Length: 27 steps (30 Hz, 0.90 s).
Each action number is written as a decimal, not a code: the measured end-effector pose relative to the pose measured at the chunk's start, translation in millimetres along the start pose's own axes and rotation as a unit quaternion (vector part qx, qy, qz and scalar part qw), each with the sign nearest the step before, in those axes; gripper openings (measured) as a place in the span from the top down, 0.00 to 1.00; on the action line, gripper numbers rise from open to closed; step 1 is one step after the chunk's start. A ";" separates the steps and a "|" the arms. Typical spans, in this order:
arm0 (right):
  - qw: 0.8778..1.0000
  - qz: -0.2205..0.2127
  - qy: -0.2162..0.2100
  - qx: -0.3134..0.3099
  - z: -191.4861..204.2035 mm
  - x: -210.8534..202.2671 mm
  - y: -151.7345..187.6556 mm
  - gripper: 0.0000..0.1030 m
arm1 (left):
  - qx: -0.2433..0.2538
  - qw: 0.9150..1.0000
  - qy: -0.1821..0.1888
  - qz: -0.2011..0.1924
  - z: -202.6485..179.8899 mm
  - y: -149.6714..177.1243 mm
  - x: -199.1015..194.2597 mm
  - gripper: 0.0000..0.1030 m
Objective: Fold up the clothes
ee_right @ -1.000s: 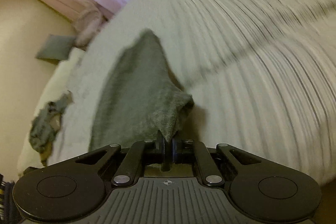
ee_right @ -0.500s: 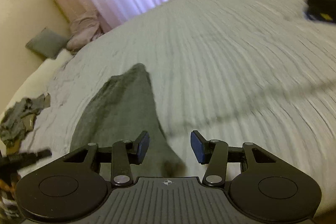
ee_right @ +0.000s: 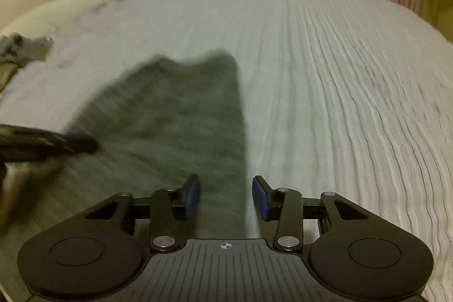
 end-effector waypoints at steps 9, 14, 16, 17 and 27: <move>0.999 -0.043 -0.031 0.009 -14.4 -3.1 -63.5 0.59 | -0.007 1.000 -0.007 -0.029 13.3 -87.3 7.5 0.67; 0.987 -0.015 -0.097 0.124 -22.8 47.2 -88.4 0.59 | -0.054 0.998 -0.005 -0.005 28.8 -103.6 62.0 0.73; 0.981 -0.003 -0.111 0.160 -30.2 62.5 -91.9 0.59 | -0.045 0.999 0.005 -0.001 25.8 -101.7 68.4 0.99; 0.980 0.000 -0.112 0.164 -32.9 66.0 -91.7 0.60 | -0.039 0.999 0.010 -0.009 24.1 -102.4 65.1 1.00; 0.985 0.001 -0.093 0.147 -32.3 87.4 -92.8 0.60 | 0.000 0.999 -0.025 -0.041 46.3 -97.6 58.2 1.00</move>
Point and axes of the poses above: each gripper's, at about its wrist camera, not at the fingertips, and x roughly the way its jaws point, z to its left, y to its underside, the point moved 9 cm from there along x, roughly the way its jaws point, and after that the axes turned 6 degrees about y, right-handed, at the moved point
